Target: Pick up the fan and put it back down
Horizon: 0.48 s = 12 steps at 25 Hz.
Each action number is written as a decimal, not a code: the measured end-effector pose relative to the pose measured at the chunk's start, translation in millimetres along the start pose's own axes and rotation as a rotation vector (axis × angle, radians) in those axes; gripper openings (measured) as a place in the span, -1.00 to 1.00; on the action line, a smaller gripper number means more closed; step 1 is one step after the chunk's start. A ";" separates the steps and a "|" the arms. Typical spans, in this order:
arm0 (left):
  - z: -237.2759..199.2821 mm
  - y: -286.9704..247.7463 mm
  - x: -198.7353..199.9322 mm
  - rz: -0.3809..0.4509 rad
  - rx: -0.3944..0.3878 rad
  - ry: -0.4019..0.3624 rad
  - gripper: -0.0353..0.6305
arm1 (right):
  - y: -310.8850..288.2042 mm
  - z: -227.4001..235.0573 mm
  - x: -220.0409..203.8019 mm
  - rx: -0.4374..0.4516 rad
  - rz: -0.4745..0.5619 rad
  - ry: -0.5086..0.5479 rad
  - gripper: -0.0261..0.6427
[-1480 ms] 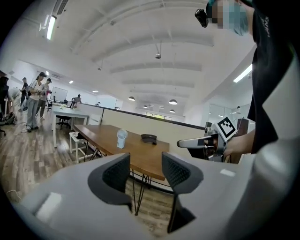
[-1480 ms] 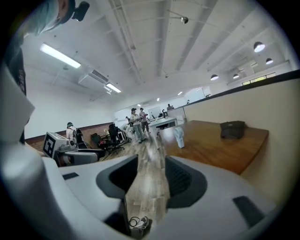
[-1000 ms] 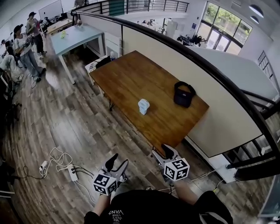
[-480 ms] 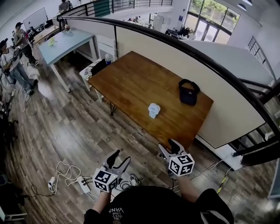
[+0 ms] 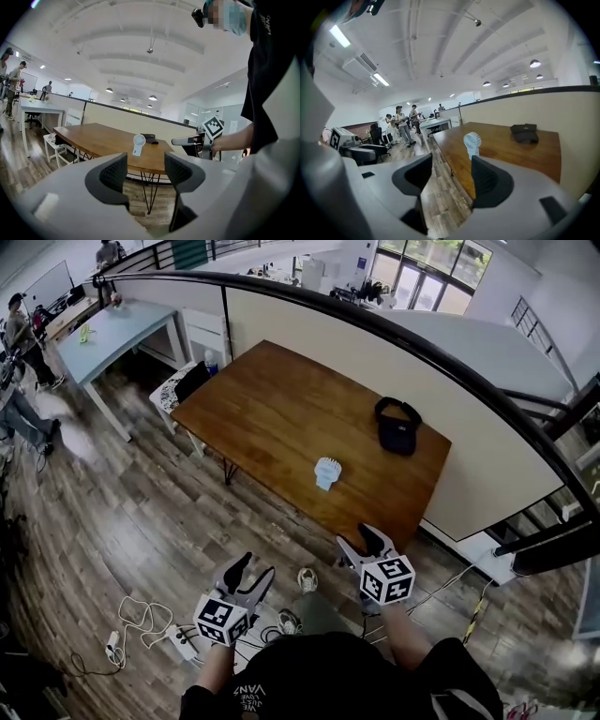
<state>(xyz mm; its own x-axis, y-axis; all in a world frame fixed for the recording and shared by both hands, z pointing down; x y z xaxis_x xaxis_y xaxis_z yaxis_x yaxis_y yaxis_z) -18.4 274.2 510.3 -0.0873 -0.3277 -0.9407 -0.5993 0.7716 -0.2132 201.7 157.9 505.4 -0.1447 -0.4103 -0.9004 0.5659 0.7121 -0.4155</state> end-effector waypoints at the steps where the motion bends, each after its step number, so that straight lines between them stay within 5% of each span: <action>1: -2.0 -3.0 0.6 0.000 -0.003 0.003 -0.19 | -4.4 2.1 2.0 -0.003 -0.002 0.003 -0.23; 12: -60.0 -43.4 14.4 -0.030 -0.008 -0.007 -0.19 | -88.4 35.6 27.6 0.010 -0.041 0.075 -0.18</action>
<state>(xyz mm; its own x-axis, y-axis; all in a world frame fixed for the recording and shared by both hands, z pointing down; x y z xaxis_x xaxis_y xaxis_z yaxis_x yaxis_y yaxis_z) -41.3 203.2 521.8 -0.0640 -0.3469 -0.9357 -0.6078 0.7573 -0.2391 176.5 63.4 521.9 -0.2281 -0.3951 -0.8898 0.5667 0.6893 -0.4514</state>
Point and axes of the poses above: the fingertips, and each gripper's own axes: y backward along the fingers, z to its right, x out of its top, the point moved 4 cm from there along y, backward along the fingers, and after that the axes turned 8 degrees about -x, right-handed, at the moved point
